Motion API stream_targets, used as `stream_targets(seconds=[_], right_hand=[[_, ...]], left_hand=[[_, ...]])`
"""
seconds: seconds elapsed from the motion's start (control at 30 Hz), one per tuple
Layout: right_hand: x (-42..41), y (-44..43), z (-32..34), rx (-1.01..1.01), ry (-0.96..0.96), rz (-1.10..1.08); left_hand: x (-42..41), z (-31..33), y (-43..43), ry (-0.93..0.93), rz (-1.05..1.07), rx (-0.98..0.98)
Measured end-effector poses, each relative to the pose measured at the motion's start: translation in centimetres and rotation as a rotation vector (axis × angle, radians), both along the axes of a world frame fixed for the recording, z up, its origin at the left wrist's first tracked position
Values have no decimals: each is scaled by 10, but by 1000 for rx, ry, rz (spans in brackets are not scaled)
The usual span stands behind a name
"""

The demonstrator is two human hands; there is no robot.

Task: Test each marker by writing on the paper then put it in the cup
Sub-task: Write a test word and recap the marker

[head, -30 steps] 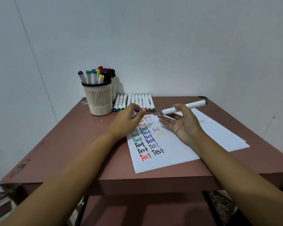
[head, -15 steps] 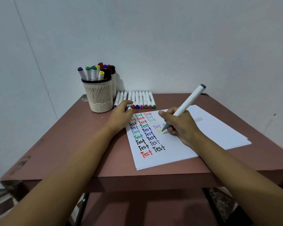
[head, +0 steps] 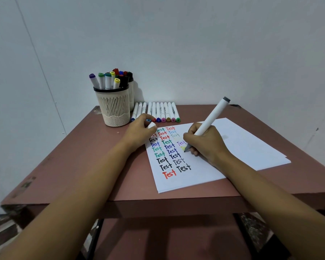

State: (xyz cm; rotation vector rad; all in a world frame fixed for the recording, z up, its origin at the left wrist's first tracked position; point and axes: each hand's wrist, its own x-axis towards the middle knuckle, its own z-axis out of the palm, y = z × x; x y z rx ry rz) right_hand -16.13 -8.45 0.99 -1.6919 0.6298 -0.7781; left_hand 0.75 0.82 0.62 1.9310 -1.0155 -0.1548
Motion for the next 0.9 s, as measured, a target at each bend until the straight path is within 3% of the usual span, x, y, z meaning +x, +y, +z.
stream_targets(seconds=[0.7, 0.9], right_hand=[[-1, -3, 0, 40, -42, -68], [1, -2, -2, -47, 14, -90]], left_hand=[[-2, 1, 1, -4, -7, 19], [-3, 2, 2, -7, -8, 24]])
